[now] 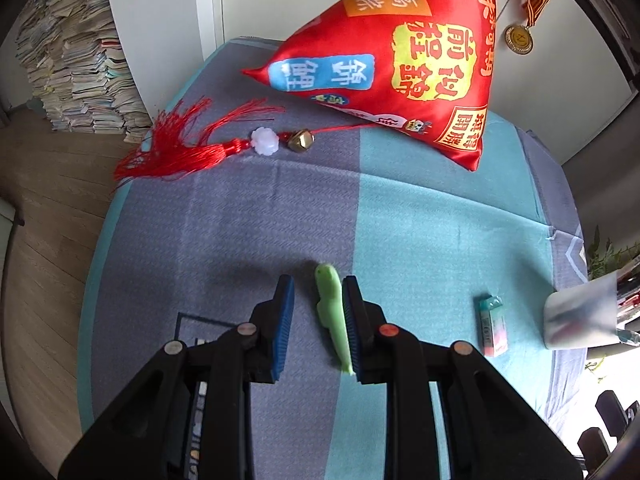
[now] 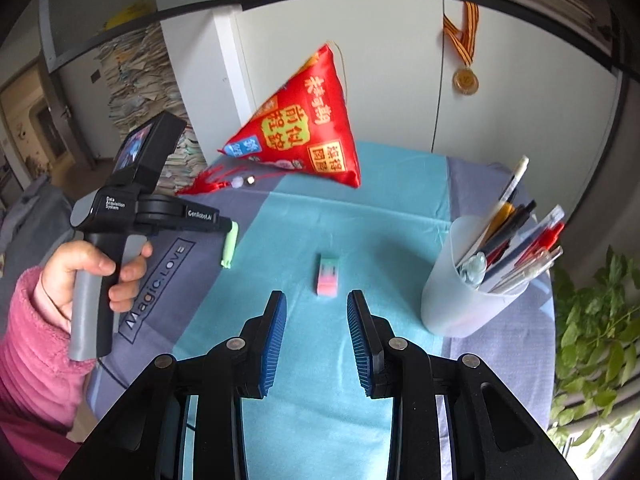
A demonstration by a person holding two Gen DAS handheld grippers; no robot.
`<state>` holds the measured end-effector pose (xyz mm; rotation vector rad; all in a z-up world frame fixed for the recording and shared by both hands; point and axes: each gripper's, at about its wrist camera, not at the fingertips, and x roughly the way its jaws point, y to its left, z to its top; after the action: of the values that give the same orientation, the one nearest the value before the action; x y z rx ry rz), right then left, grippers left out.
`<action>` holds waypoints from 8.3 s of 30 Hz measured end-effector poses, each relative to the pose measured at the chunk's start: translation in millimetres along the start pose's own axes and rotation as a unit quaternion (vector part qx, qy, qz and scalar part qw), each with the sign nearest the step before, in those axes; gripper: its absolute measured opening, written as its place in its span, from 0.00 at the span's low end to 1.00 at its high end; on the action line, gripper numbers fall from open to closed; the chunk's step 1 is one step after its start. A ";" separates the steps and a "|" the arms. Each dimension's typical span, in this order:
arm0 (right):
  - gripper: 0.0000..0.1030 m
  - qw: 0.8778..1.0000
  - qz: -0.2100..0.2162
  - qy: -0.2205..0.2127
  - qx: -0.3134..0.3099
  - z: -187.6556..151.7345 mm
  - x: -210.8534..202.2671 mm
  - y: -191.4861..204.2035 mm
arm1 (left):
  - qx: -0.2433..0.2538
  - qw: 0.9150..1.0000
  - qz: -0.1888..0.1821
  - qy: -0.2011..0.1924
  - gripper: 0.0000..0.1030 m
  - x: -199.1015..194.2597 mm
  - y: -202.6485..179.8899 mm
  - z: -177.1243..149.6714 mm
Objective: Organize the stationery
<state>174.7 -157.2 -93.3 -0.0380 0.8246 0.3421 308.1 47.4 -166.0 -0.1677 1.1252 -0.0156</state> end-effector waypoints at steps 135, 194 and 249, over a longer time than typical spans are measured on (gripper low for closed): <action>0.20 0.974 -0.085 -0.067 0.198 -34.3 -47.2 -117.9 | 0.198 0.948 -0.205 -0.145 0.11 -91.1 -224.6 -19.1; 0.20 0.975 -0.085 -0.087 0.186 -29.4 -70.9 -91.7 | 0.211 0.942 -0.139 -0.222 0.49 -152.8 -183.7 -68.4; 0.55 0.962 -0.132 -0.221 0.094 -72.9 -239.2 68.8 | 0.159 0.906 -0.020 -0.393 0.90 -326.5 -53.1 -221.7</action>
<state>-48.9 -172.1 37.3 0.1026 0.3965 0.0140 -28.5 -1.3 41.2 0.0966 0.2992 -0.1552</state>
